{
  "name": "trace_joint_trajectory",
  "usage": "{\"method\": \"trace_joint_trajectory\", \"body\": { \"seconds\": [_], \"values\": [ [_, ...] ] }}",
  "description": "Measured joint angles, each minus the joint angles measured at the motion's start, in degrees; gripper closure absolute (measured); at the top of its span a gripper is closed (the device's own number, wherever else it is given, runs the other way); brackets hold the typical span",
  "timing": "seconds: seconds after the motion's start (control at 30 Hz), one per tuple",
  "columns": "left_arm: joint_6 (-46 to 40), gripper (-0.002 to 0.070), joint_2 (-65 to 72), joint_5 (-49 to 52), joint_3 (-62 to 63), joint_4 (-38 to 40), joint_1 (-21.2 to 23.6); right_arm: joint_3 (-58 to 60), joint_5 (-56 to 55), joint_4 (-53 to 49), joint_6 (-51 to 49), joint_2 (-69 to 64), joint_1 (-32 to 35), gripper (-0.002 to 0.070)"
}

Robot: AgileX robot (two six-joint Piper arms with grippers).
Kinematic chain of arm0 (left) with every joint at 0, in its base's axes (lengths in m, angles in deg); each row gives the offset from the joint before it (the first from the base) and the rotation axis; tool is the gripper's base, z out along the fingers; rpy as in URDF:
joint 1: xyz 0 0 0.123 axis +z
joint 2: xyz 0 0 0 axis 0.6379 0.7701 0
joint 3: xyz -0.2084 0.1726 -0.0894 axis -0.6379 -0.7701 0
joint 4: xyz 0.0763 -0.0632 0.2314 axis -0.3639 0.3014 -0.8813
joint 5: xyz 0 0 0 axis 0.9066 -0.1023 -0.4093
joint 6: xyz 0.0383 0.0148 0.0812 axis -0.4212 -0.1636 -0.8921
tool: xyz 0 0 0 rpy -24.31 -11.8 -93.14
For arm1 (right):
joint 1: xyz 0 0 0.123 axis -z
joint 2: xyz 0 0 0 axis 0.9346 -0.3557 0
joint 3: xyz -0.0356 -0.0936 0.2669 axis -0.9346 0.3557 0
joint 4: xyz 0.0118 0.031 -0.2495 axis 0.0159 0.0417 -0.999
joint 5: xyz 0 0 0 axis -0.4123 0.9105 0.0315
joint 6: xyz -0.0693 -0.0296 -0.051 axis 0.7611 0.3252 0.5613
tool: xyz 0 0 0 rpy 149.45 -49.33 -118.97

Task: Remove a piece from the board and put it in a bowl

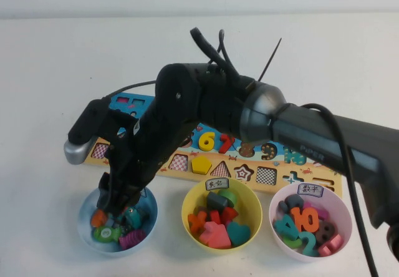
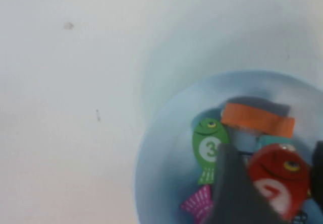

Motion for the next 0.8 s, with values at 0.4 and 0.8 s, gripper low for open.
{"method": "trace_joint_trajectory", "body": {
  "seconds": [0.4,0.8],
  "values": [
    [0.00,0.0680,0.00,0.00,0.00,0.00,0.00,-5.14,3.52,-1.02,-1.98,-0.79,0.00,0.0401],
    [0.00,0.0680,0.00,0.00,0.00,0.00,0.00,-7.14,14.64,5.04,-6.50,11.50,8.58,0.0689]
  ]
}}
